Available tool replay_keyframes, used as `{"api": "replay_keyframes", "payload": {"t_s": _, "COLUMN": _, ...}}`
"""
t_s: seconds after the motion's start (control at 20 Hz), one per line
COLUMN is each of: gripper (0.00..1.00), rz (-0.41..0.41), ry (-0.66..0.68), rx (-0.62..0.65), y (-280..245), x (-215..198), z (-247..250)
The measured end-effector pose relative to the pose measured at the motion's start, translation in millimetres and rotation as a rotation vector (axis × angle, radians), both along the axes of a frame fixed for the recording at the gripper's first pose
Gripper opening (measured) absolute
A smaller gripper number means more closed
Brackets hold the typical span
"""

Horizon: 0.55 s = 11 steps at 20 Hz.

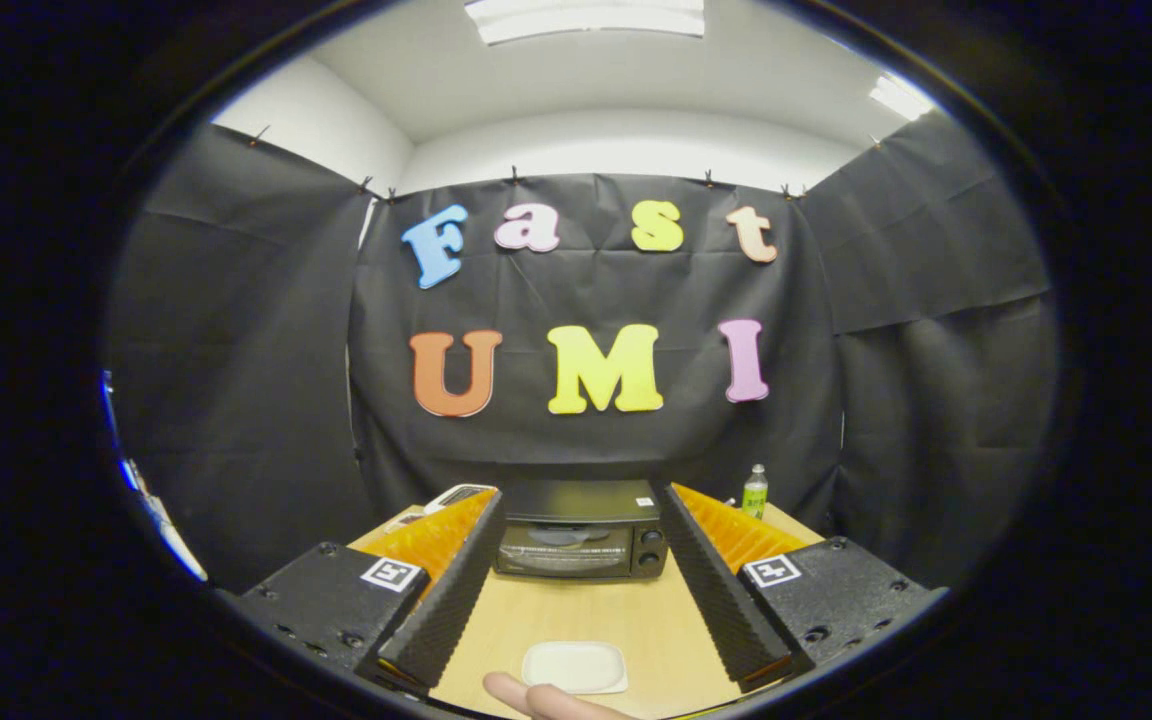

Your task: Open the toaster oven, put the food inside, and close the toaster oven door.

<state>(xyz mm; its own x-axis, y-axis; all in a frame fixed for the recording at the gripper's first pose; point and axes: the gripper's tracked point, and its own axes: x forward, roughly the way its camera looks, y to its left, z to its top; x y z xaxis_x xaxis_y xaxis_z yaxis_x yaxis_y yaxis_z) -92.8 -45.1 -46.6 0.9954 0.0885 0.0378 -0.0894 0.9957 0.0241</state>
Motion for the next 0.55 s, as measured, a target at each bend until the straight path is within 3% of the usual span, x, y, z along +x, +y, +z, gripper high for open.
{"api": "replay_keyframes", "payload": {"t_s": 0.25, "gripper": 1.00, "rz": 0.034, "ry": -0.005, "rx": 0.013, "y": -0.8, "x": -12.6, "z": -3.3}}
{"api": "replay_keyframes", "payload": {"t_s": 0.55, "gripper": 1.00, "rz": 0.011, "ry": -0.013, "rx": 0.007, "y": -9.6, "x": -7.1, "z": -6.1}}
